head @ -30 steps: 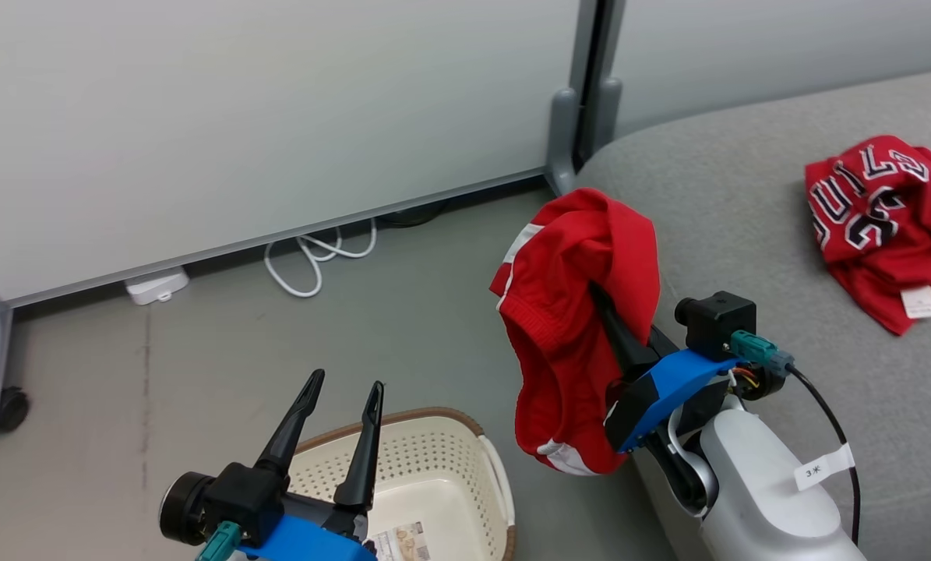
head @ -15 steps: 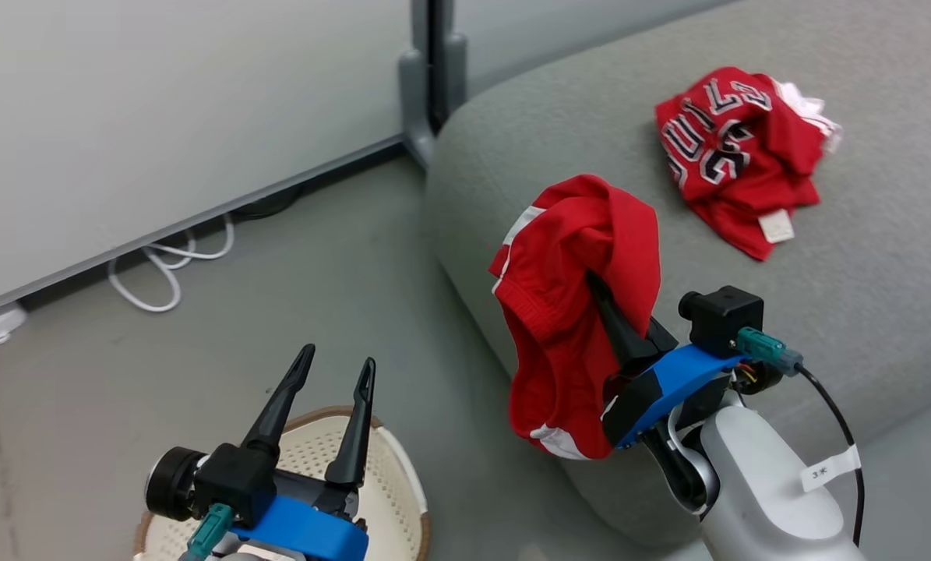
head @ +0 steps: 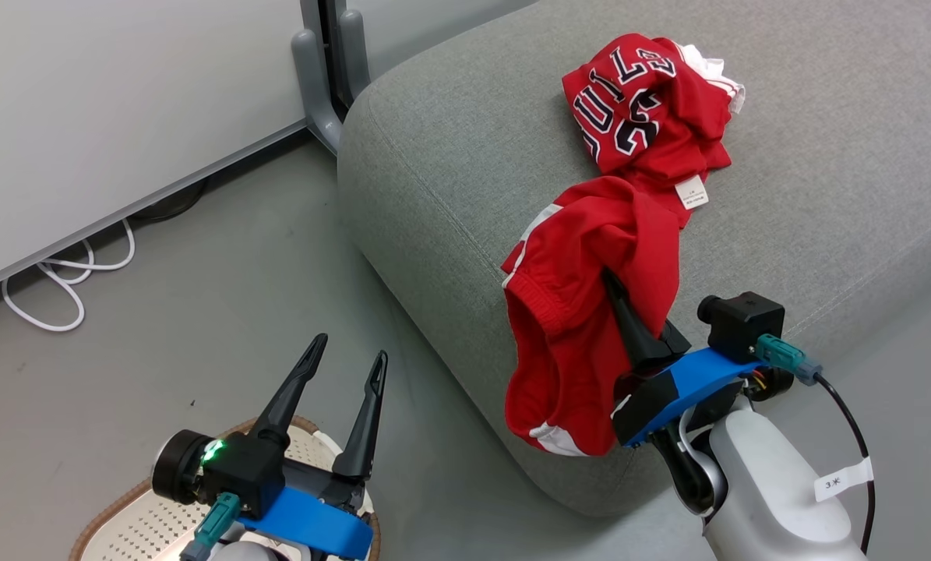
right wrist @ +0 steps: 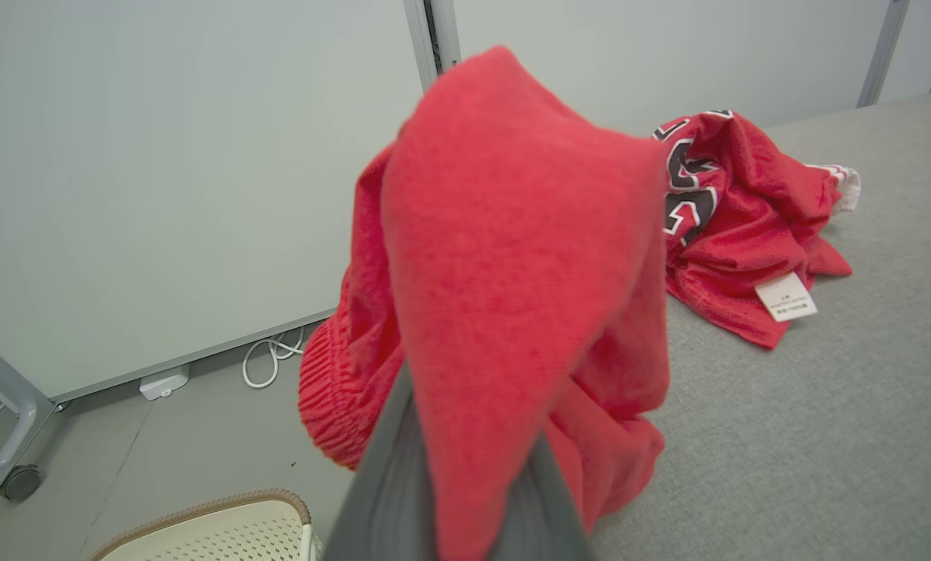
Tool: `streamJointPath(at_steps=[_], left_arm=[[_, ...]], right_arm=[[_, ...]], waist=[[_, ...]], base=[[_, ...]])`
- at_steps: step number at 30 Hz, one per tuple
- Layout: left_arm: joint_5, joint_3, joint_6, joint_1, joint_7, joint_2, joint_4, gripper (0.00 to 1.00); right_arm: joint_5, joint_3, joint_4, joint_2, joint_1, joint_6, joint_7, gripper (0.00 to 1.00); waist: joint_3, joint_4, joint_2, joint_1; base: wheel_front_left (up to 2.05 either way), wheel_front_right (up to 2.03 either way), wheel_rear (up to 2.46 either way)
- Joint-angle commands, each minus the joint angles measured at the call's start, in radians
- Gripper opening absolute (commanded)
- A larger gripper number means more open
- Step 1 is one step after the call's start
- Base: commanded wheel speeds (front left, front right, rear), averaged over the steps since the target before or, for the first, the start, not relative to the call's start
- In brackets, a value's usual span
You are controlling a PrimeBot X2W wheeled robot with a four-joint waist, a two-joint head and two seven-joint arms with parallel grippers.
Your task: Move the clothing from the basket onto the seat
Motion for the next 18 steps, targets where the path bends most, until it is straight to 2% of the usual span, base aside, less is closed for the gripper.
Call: streamJointPath(at_steps=[1, 9, 11, 15, 18], left_arm=[[-0.001, -0.002, 0.0, -0.013, -0.005, 0.006, 0.002, 1.0], [0.002, 0.014, 0.0, -0.015, -0.005, 0.025, -0.023, 1.0], [0.009, 0.012, 0.0, -0.028, -0.005, 0.031, -0.038, 1.0], [0.028, 0.002, 0.0, -0.065, -0.005, 0.066, -0.069, 1.0], [0.043, -0.003, 0.0, -0.11, -0.005, 0.098, -0.099, 1.0]], right_arm=[[0.005, -0.004, -0.001, 0.001, 0.008, 0.0, -0.006, 0.0], [0.044, -0.039, -0.018, 0.001, -0.082, 0.0, 0.002, 0.0], [0.099, -0.069, -0.025, 0.0, -0.129, 0.0, 0.019, 0.0], [0.139, -0.167, -0.021, 0.001, -0.278, 0.0, 0.063, 0.0], [0.192, -0.278, -0.02, 0.001, -0.408, 0.0, 0.101, 0.0]], waist=[[0.002, 0.0, 0.0, 0.0], [0.05, -0.005, 0.0, 0.0], [0.084, 0.005, 0.0, 0.0], [0.184, 0.031, 0.0, 0.0], [0.274, 0.055, 0.0, 0.0]], base=[[0.0, 0.0, 0.0], [0.0, 0.0, 0.0], [0.0, 0.0, 0.0], [0.0, 0.0, 0.0], [0.0, 0.0, 0.0]])
